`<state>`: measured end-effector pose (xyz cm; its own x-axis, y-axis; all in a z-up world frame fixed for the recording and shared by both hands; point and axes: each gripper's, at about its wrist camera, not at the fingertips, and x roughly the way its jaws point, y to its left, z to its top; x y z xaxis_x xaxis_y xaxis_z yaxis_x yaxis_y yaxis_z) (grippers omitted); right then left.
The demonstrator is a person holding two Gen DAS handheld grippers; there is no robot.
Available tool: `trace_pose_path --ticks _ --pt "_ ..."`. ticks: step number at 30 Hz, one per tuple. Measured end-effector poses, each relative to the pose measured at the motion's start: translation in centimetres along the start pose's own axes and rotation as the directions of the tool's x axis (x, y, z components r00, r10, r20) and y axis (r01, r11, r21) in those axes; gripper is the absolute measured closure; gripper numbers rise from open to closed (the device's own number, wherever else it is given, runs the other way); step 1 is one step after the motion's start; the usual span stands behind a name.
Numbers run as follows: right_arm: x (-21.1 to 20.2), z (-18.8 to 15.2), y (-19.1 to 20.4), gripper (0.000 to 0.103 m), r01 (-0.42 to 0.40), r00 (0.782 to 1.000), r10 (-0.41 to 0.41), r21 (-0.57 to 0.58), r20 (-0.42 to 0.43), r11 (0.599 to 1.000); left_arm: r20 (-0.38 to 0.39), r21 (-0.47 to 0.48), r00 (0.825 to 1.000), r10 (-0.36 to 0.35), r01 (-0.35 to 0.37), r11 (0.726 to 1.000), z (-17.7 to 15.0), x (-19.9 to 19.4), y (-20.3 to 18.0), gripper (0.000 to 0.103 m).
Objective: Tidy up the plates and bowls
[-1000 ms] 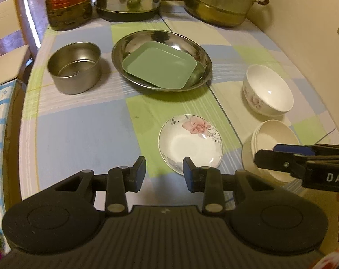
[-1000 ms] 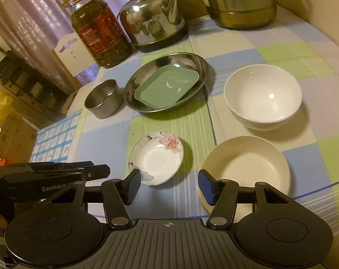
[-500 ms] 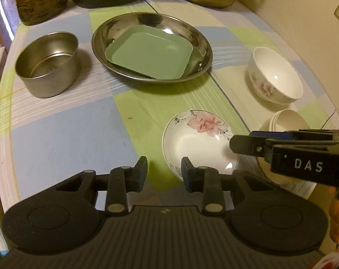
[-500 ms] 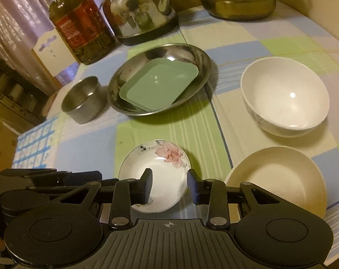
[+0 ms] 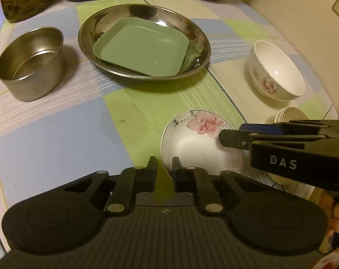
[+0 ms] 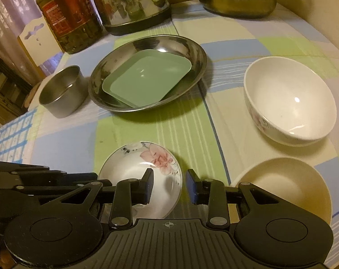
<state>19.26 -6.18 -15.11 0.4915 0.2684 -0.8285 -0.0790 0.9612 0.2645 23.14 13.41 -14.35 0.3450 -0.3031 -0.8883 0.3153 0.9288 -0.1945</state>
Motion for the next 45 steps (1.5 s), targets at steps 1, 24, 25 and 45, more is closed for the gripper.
trace_pose_path --ticks 1,24,25,45 --pt "0.2 0.1 0.0 0.071 0.001 1.000 -0.001 -0.003 -0.003 1.000 0.004 0.005 1.000 -0.003 0.003 1.000 0.1 0.0 0.0 0.097" --pt "1.8 -0.1 0.8 0.089 -0.030 0.995 0.029 -0.002 -0.095 1.000 -0.009 -0.057 1.000 0.016 -0.016 0.998 0.6 0.2 2.3 0.094" --pt "1.8 -0.2 0.8 0.089 -0.032 0.995 0.032 -0.002 -0.095 0.999 -0.007 -0.054 1.000 0.015 -0.016 0.998 0.5 0.2 2.3 0.094" --pt "0.3 1.9 1.0 0.089 -0.085 0.996 0.086 0.019 -0.033 0.996 0.090 -0.035 0.995 0.040 -0.037 0.999 2.8 -2.1 2.2 0.095"
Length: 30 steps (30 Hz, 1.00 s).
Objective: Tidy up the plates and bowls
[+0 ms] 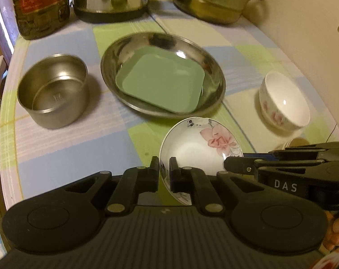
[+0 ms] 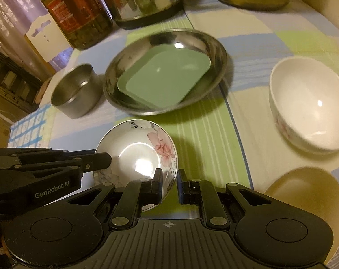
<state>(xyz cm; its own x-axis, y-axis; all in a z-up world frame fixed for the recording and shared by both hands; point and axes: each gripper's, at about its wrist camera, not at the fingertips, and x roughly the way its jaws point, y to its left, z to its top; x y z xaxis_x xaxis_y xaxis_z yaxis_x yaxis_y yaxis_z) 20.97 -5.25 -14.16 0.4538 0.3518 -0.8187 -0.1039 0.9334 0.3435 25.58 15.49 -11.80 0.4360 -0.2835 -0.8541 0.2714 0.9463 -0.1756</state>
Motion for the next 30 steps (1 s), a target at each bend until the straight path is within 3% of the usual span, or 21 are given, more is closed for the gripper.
trace_pose_path --ticks 13,30 --pt "0.2 5.0 -0.8 0.089 -0.014 0.997 0.011 0.035 0.080 0.999 0.087 -0.013 0.996 0.003 -0.002 1.000 5.3 1.3 0.4 0.095" --pt "6.0 10.7 -2.6 0.089 -0.003 0.997 0.000 0.050 0.073 0.999 0.066 -0.054 0.996 0.053 -0.049 0.997 10.2 7.0 2.4 0.095"
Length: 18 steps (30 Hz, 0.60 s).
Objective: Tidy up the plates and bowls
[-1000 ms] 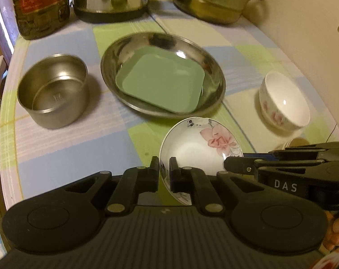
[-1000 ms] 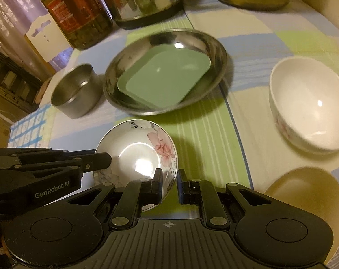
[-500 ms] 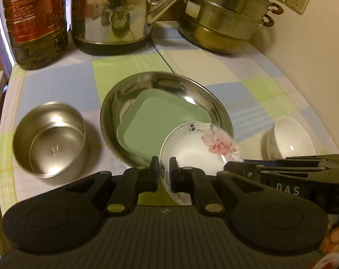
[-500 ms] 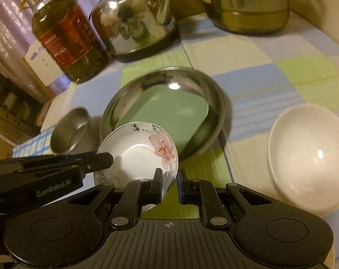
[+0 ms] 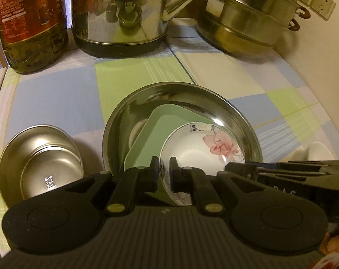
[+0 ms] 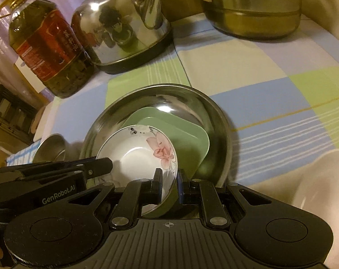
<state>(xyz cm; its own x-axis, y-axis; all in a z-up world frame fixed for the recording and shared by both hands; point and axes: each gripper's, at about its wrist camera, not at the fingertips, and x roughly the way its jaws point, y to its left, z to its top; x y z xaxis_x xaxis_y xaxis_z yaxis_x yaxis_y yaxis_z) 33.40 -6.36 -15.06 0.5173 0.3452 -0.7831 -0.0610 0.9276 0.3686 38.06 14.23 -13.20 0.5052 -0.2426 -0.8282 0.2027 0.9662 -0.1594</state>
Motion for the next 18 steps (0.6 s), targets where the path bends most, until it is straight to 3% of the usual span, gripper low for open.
trace_pose_path --ticks 18 --pt "2.7 0.9 -1.0 0.089 0.009 1.000 -0.009 0.006 -0.024 1.000 -0.047 -0.035 0.999 0.019 -0.021 0.999 0.7 2.9 0.4 0.095"
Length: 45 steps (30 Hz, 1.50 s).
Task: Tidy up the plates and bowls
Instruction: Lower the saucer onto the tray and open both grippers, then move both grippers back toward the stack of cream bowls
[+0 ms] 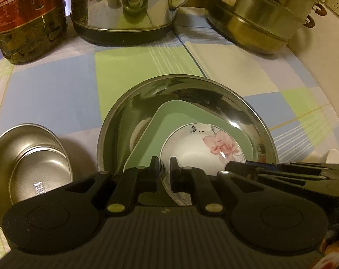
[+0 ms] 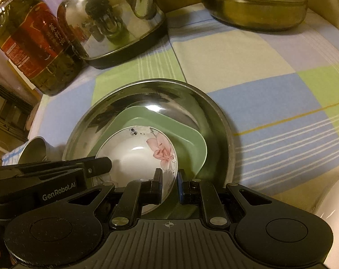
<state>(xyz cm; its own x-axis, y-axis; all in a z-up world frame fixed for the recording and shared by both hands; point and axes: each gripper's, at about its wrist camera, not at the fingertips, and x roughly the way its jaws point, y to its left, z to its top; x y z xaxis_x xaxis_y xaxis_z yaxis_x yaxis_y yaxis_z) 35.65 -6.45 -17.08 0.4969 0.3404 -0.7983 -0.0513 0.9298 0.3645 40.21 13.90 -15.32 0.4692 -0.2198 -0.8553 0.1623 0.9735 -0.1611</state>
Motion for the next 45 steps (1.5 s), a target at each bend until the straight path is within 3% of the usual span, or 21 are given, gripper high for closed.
trace_pose_path --ticks 5,9,28,37,45 --pt "-0.2 0.1 0.2 0.087 0.009 1.000 -0.009 -0.020 0.014 1.000 0.007 -0.013 1.000 -0.002 0.002 1.000 0.3 -0.2 -0.1 0.093" --pt "-1.1 0.0 0.7 0.059 -0.002 0.998 0.005 -0.041 0.060 0.999 0.020 -0.008 1.000 0.000 0.000 1.000 0.4 -0.8 -0.2 0.092" --pt "-6.4 -1.6 1.7 0.052 -0.039 0.992 0.039 -0.002 0.123 0.999 0.075 -0.018 0.997 -0.035 0.036 0.999 -1.0 -6.8 0.0 0.081" --pt "-11.1 -4.9 2.4 0.044 -0.074 0.989 0.072 0.007 0.127 0.997 0.100 0.010 0.995 -0.004 0.003 1.000 -4.2 -11.8 -0.2 0.078" --pt "-15.5 -7.9 2.6 0.041 -0.130 0.985 0.135 -0.046 0.111 0.990 0.125 -0.027 0.992 0.034 -0.030 0.999 -8.5 -16.8 -0.9 0.078"
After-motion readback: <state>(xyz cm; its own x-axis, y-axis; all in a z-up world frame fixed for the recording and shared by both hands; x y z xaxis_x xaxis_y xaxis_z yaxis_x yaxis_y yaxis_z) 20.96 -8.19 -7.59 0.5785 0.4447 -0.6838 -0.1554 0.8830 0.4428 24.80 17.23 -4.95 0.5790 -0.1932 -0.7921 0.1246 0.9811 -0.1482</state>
